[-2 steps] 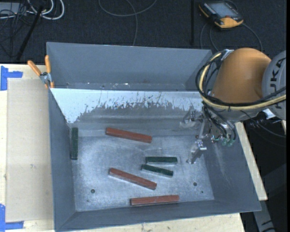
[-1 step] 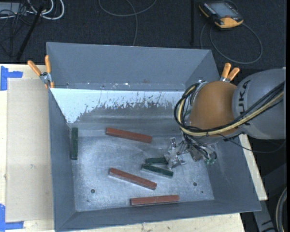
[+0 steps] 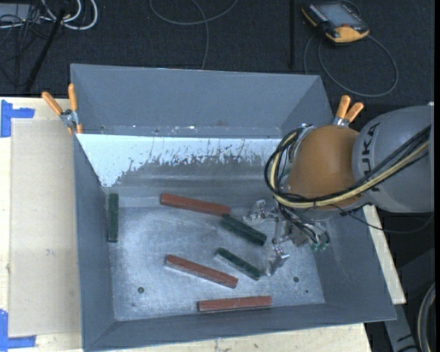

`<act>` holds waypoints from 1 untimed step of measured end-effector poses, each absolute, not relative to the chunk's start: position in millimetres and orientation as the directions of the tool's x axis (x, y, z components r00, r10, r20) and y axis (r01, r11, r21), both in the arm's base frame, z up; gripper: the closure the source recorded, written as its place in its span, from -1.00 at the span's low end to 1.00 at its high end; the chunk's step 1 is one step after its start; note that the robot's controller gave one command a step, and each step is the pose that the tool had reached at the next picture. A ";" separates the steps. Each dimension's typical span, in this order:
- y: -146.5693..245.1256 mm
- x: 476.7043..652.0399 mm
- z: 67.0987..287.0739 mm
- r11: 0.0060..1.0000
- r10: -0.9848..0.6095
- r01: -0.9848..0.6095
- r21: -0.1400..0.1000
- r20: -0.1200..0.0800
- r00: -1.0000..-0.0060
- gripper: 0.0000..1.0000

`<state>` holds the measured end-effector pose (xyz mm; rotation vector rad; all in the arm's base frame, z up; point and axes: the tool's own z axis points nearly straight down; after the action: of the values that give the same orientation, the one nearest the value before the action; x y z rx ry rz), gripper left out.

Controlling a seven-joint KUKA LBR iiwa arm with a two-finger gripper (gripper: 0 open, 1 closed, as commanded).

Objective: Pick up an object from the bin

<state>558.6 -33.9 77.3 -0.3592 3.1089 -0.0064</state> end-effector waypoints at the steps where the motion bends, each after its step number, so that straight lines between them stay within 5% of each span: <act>1: -32.5 557.5 74.9 0.973 -0.229 -0.229 -0.002 -0.008 -0.973 1.00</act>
Offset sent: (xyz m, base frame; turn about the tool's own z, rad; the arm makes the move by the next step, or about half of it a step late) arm 0.0000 0.0000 0.0000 0.0000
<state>557.5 -32.5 74.9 -0.3611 3.1128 -0.0019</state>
